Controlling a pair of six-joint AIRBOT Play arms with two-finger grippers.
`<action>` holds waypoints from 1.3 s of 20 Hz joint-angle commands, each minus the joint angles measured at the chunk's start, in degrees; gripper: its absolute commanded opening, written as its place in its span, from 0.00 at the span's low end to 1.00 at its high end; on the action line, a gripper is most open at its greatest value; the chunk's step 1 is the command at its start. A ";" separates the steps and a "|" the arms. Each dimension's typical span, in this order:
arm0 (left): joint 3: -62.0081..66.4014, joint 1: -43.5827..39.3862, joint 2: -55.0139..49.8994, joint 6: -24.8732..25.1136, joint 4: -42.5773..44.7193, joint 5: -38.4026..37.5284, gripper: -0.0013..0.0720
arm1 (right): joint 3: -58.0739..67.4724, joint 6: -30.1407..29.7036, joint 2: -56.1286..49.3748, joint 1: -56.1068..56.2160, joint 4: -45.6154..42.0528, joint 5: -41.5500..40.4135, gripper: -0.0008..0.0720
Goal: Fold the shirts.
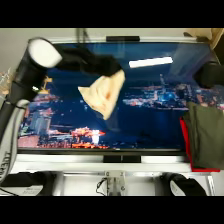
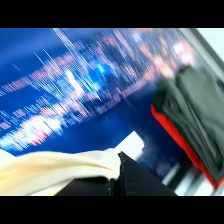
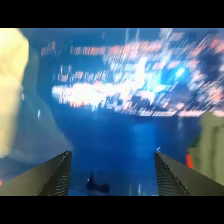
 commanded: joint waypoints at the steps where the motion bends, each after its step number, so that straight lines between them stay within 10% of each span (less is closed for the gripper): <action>1: -7.52 -11.23 -5.57 -4.72 0.94 5.03 0.09 | -0.02 1.11 8.76 0.00 -2.86 3.87 0.86; 3: -7.56 -12.39 -10.01 -9.94 0.72 5.68 0.85 | -0.35 1.46 8.46 0.00 -2.80 9.66 0.86; 4: -7.54 -11.39 -10.73 -12.00 0.74 4.44 1.00 | -1.38 1.42 8.00 0.00 -2.86 11.19 0.86; 11: -4.72 12.63 -6.56 -10.62 10.25 -20.26 1.00 | -30.64 -0.17 1.99 0.00 2.67 -4.92 0.94; 16: -7.45 17.66 -10.38 -10.62 7.74 -14.53 1.00 | -37.33 -1.25 -13.09 0.00 12.79 -14.67 0.94; 26: -7.61 15.91 -21.88 -10.51 0.63 -6.08 0.92 | -37.68 -8.22 -29.86 0.00 10.71 -8.28 0.94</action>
